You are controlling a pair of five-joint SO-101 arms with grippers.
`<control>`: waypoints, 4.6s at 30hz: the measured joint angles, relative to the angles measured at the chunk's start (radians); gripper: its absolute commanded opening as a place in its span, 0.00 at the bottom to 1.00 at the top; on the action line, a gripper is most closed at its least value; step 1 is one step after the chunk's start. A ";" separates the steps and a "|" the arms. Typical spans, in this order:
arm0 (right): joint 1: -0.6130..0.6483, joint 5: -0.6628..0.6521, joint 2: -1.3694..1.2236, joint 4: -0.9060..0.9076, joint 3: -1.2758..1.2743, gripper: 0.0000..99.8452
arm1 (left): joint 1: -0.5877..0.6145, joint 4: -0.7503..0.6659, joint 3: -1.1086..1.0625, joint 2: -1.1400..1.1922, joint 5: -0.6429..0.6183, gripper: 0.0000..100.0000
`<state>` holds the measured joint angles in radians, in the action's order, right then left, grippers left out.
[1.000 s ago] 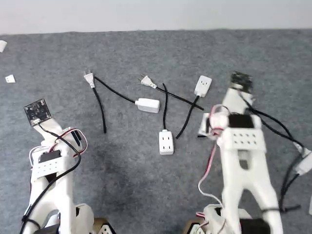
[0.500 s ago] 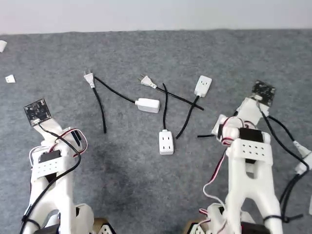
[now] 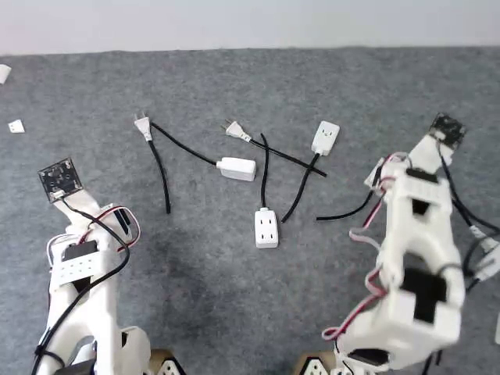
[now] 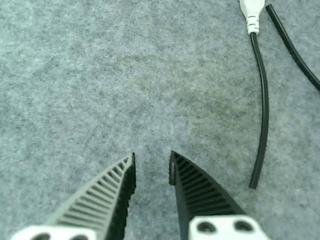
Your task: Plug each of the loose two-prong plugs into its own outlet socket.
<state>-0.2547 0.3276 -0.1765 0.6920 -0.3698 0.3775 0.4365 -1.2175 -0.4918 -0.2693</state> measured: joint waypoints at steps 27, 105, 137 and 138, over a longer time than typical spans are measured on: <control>-0.008 0.000 -0.658 0.456 0.921 0.01 | 0.000 0.000 0.000 0.000 0.000 0.10; -1.054 -1.760 0.298 0.491 -0.428 0.15 | 0.000 0.000 0.000 0.000 0.000 0.10; -1.066 -1.705 0.319 0.655 -0.172 0.08 | 0.000 0.000 0.000 0.000 0.000 0.10; -1.073 -1.705 0.319 0.624 -0.198 0.09 | 0.000 0.000 0.000 0.000 0.000 0.10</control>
<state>-1.3272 -1.3771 0.1427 1.3165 -0.5677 0.3775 0.4365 -1.2175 -0.4918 -0.2693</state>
